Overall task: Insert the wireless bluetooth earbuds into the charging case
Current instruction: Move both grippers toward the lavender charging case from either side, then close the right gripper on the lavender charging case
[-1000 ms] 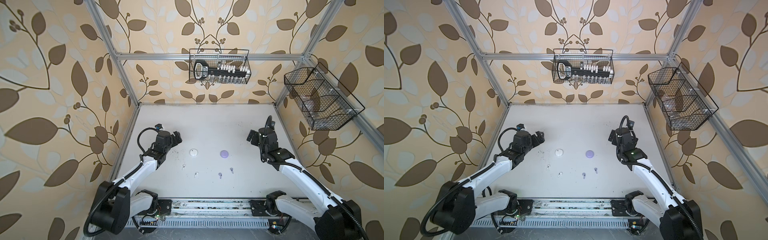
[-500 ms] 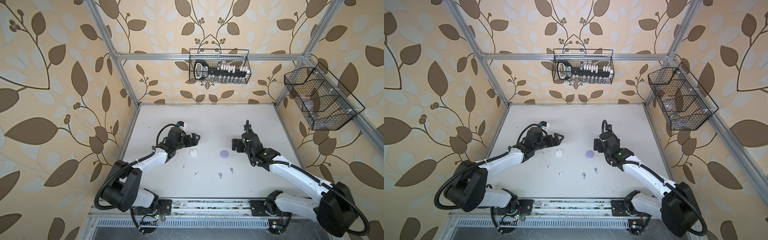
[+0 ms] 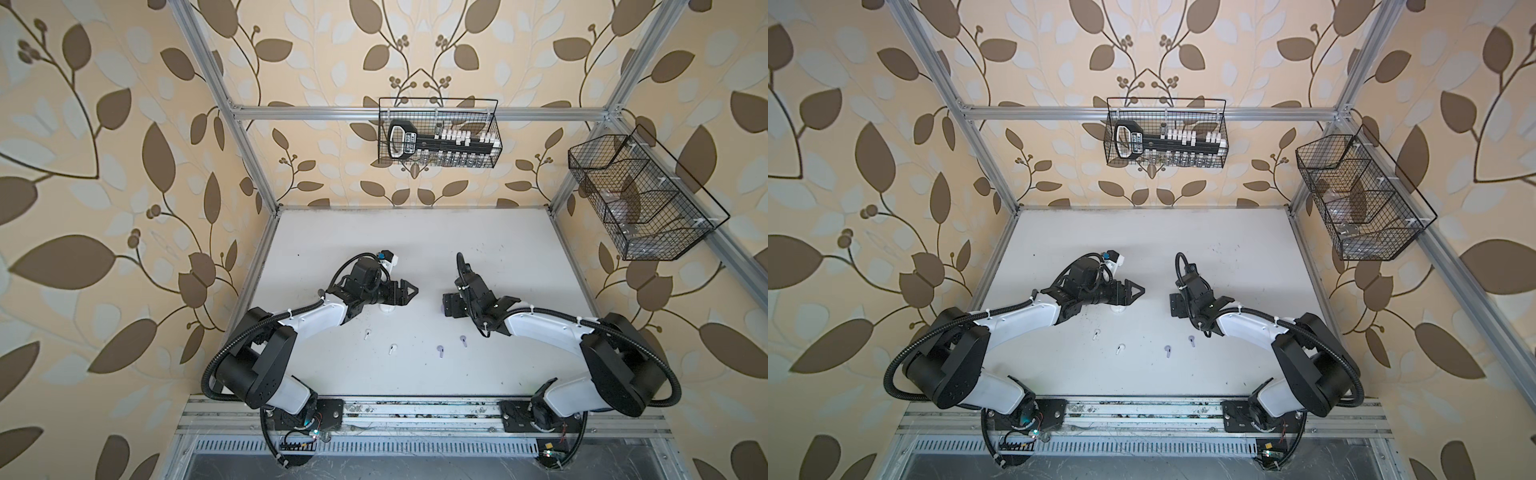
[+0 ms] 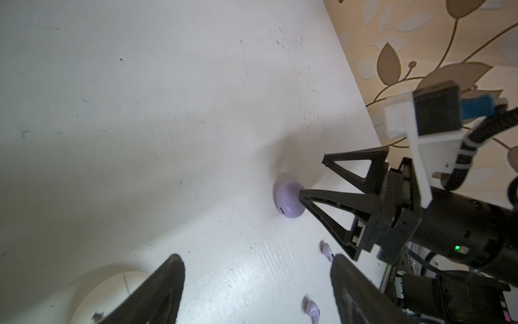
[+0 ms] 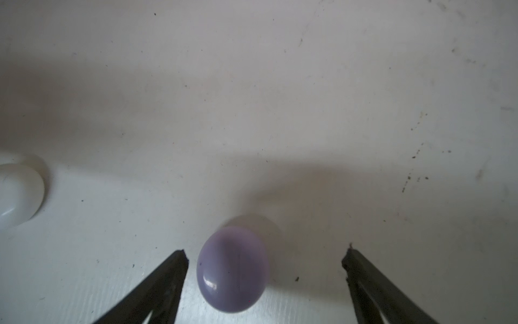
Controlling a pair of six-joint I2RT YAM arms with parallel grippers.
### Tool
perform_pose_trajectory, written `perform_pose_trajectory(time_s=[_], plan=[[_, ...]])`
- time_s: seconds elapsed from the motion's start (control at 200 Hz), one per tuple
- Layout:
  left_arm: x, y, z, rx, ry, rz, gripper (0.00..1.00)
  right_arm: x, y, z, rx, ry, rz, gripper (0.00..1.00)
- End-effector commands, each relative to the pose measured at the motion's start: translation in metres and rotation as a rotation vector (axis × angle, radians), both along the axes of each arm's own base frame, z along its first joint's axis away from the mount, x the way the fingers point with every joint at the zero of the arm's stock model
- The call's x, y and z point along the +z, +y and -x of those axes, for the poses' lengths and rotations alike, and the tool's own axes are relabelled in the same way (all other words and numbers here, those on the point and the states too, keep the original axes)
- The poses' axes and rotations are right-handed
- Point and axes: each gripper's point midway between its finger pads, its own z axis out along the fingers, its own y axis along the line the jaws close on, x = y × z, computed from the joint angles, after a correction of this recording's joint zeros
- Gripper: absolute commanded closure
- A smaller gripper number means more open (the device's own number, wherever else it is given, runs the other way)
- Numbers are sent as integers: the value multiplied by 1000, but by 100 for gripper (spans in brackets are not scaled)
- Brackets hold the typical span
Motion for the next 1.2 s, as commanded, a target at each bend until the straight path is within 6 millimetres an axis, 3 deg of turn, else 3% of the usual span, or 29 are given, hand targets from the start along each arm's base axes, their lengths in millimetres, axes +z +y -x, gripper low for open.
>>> perform_pose_trajectory(time_s=[0.0,0.335,0.72,1.195], plan=[[18,-11,-8,-42,-56,38,19,-1,13,-6,-2,-6,-16,15],[9,-12,-11,-37,-35,31,20,-8,28,5,7,-25,63,17],[7,-10,-12,-25,-27,18,21,-19,22,5,-33,25,112,30],[-1,-10,-15,-11,-2,0,21,-31,19,8,-40,77,123,39]])
